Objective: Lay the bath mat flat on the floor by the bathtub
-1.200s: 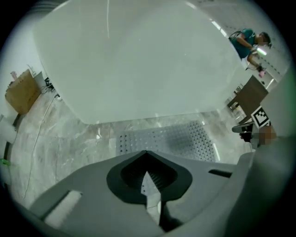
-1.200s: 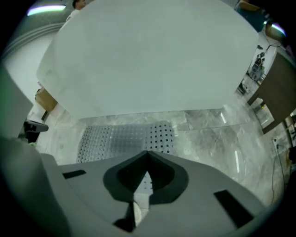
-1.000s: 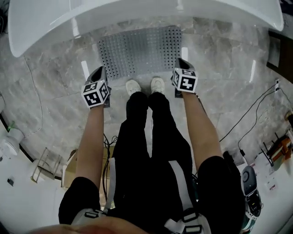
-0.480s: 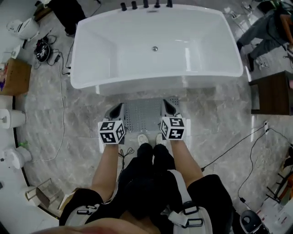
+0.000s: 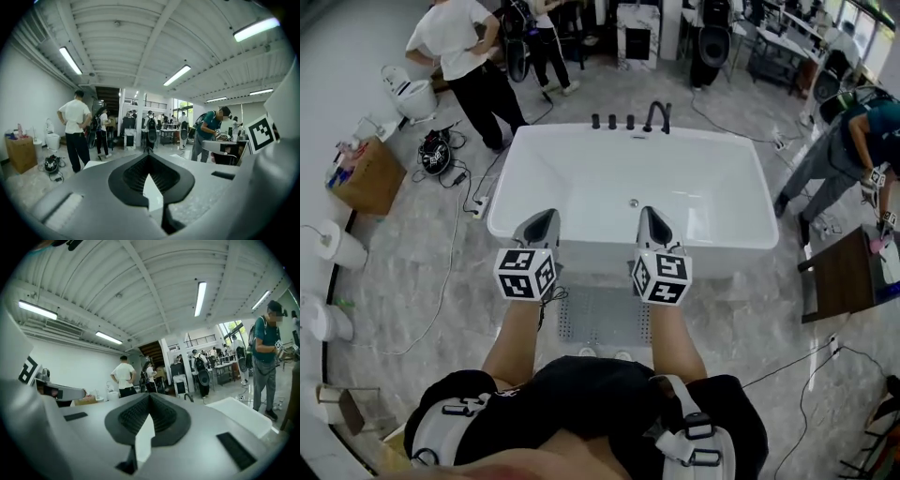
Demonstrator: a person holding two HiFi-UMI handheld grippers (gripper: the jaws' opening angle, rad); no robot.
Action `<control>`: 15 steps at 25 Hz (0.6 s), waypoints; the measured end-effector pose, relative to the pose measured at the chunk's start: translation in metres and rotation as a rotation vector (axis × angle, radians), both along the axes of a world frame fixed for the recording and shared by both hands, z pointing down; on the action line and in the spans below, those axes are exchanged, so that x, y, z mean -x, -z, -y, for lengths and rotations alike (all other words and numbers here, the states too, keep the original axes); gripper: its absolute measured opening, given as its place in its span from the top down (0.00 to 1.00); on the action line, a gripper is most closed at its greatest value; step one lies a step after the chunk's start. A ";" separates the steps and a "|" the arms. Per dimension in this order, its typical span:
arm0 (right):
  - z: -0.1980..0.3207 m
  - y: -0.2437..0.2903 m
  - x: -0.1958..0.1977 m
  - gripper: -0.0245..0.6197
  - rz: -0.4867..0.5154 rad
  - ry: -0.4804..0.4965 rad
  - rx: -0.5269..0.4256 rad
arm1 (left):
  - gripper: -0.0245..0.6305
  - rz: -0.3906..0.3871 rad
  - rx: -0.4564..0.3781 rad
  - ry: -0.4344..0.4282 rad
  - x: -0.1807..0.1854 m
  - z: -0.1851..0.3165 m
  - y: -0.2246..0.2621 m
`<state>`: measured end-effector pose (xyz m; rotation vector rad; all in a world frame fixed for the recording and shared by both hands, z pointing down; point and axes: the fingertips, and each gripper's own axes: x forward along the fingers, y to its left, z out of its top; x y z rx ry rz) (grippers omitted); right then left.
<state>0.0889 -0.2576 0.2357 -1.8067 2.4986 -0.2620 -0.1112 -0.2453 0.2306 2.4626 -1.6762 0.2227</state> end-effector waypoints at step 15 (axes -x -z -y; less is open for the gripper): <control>-0.039 0.033 0.006 0.95 -0.013 0.047 -0.100 | 0.96 -0.009 -0.081 -0.057 -0.028 -0.038 0.036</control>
